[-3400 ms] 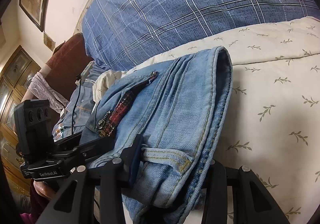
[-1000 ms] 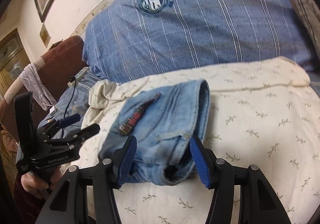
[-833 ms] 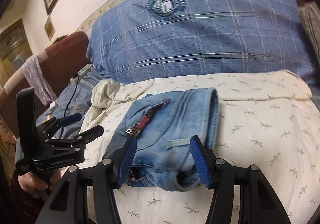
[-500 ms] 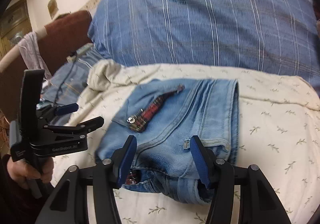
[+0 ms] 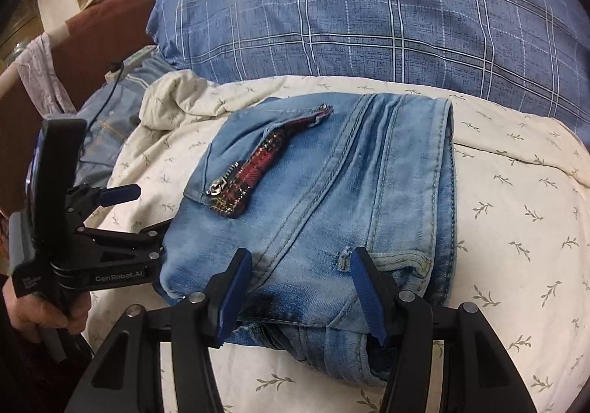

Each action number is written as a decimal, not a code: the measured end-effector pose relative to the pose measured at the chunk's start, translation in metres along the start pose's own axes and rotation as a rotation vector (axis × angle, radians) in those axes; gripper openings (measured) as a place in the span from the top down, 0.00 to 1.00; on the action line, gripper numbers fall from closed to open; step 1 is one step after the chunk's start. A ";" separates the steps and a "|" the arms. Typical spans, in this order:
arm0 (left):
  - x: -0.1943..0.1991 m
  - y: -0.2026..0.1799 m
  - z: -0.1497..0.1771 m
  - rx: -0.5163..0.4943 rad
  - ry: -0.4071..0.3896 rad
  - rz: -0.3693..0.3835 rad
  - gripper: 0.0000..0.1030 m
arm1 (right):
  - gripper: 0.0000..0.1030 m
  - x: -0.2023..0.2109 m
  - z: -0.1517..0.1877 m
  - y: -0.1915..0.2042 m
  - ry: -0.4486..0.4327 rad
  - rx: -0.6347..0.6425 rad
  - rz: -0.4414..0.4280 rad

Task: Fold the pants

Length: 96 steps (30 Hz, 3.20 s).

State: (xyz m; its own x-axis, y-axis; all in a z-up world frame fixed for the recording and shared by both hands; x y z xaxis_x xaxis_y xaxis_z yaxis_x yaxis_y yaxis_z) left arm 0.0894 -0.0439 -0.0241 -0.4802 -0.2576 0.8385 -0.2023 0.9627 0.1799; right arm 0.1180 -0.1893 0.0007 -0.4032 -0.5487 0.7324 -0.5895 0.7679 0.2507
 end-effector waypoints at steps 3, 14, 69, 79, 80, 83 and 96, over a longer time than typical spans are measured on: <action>-0.001 0.000 0.000 -0.009 0.003 -0.007 0.13 | 0.42 -0.001 0.002 0.000 -0.010 0.006 0.002; 0.041 0.019 -0.041 0.107 -0.142 0.070 0.13 | 0.42 0.037 -0.047 -0.011 -0.072 -0.076 -0.078; 0.027 -0.019 -0.014 -0.049 -0.102 0.040 0.12 | 0.64 0.024 0.009 -0.030 0.025 -0.083 -0.041; 0.040 -0.024 -0.010 -0.098 -0.108 0.042 0.12 | 0.64 0.041 0.004 -0.027 -0.006 -0.058 -0.023; 0.039 -0.027 -0.007 -0.118 -0.109 0.025 0.12 | 0.64 0.037 0.007 -0.027 0.006 -0.054 -0.013; 0.033 -0.029 -0.005 -0.129 -0.116 0.006 0.11 | 0.64 0.020 0.017 -0.024 0.041 0.002 0.010; 0.074 -0.027 -0.001 -0.131 -0.167 -0.122 0.11 | 0.63 0.065 0.010 -0.020 -0.003 -0.091 -0.025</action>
State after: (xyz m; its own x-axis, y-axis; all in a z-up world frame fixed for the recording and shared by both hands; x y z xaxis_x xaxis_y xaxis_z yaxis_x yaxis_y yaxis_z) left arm 0.0608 -0.0889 0.0335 -0.5956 -0.3725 0.7117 -0.1605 0.9233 0.3489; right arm 0.0967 -0.2439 0.0373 -0.3911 -0.5690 0.7234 -0.5332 0.7807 0.3259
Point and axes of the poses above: each gripper's, at about its wrist camera, not at the fingertips, and x roughly against the way its jaws point, y to its left, z to its underside, the point moved 9 cm from there along -x, roughly the way its jaws point, and after that the axes turned 3 degrees about -y, right-handed, at the moved point
